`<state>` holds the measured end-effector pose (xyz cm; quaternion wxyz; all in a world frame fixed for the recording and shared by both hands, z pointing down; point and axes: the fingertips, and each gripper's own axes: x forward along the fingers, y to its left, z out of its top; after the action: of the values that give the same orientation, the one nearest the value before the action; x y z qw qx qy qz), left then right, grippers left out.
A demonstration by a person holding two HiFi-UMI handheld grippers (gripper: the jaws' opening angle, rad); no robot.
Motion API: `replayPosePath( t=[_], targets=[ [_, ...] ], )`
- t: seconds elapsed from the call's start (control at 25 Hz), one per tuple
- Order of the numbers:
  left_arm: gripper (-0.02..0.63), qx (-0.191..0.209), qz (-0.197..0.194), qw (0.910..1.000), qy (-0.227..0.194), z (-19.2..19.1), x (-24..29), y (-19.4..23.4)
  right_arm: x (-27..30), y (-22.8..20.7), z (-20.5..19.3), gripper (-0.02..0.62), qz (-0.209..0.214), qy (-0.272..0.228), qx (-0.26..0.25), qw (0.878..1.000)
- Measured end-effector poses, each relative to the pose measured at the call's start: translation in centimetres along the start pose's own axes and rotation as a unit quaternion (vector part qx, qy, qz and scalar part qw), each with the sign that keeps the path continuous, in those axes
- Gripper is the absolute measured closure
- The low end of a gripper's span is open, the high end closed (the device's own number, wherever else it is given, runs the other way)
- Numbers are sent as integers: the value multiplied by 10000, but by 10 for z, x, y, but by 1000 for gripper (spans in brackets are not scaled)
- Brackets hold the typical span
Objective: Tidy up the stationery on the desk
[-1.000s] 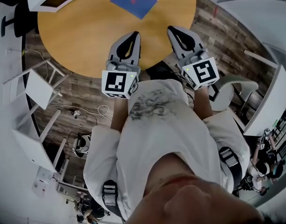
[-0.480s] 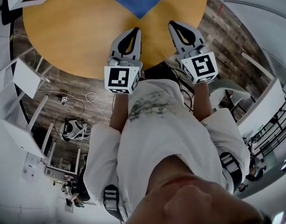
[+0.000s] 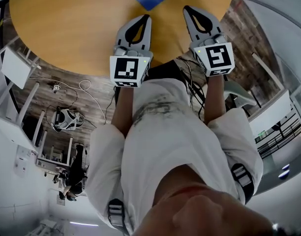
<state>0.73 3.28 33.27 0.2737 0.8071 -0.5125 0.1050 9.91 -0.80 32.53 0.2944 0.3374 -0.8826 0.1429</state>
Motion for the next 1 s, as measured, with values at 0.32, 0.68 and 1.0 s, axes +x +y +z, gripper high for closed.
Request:
replayPosePath(
  t=[0.32, 0.68, 1.0],
  targets=[
    [598, -80, 76, 9990, 444, -32, 32, 11, 38, -21, -24, 532, 83, 410, -239, 9988],
    [598, -175, 150, 9938, 1092, -64, 65, 19, 76, -38, -57, 532, 162, 1096, -699, 9914],
    [598, -302, 309, 9876, 1509, -85, 76, 30, 103, -45, -76, 532, 268, 1592, -1125, 9805]
  ],
)
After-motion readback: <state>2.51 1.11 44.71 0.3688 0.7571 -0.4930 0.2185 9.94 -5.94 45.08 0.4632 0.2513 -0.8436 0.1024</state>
